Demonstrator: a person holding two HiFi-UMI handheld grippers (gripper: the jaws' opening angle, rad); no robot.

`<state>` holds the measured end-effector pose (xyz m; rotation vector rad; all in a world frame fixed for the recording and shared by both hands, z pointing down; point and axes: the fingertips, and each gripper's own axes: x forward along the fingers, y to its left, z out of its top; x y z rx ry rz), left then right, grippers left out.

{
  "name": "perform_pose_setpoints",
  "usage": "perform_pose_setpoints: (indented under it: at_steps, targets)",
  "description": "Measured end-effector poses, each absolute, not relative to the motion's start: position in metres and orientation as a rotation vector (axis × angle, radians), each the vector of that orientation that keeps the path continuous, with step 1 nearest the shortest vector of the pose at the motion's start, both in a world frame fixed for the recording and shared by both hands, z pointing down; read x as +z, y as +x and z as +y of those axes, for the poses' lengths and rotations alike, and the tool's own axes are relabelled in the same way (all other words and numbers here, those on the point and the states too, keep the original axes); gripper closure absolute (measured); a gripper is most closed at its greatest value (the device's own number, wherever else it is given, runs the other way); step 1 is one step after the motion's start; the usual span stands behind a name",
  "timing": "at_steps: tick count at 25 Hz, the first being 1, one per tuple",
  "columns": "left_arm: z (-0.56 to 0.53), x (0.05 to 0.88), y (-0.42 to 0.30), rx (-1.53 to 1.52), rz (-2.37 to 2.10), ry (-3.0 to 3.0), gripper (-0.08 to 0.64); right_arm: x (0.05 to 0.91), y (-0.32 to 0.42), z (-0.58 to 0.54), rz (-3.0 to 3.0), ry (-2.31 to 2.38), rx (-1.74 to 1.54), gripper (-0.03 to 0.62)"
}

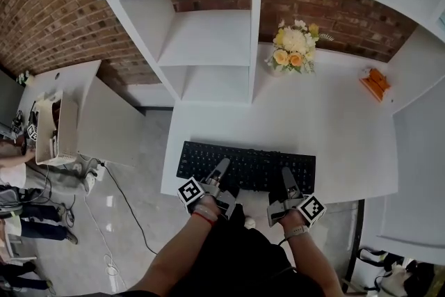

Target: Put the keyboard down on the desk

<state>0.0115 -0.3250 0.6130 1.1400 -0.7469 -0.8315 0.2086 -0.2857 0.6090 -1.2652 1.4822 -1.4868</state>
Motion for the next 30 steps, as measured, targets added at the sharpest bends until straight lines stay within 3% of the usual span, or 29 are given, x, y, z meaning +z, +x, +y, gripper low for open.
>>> perform_pose_setpoints:
  at_steps: [22, 27, 30]
  targets:
    - [-0.397, 0.632, 0.017, -0.738, -0.805, 1.063, 0.474, 0.630, 0.214, -0.355, 1.330, -1.312, -1.621, 0.514]
    - [-0.405, 0.633, 0.019, -0.736, -0.749, 1.088, 0.365, 0.633, 0.215, -0.366, 1.295, -1.311, -1.654, 0.515]
    - [-0.397, 0.626, 0.027, -0.665, -0.686, 1.176, 0.349, 0.637, 0.218, -0.368, 1.285, -1.323, -1.669, 0.517]
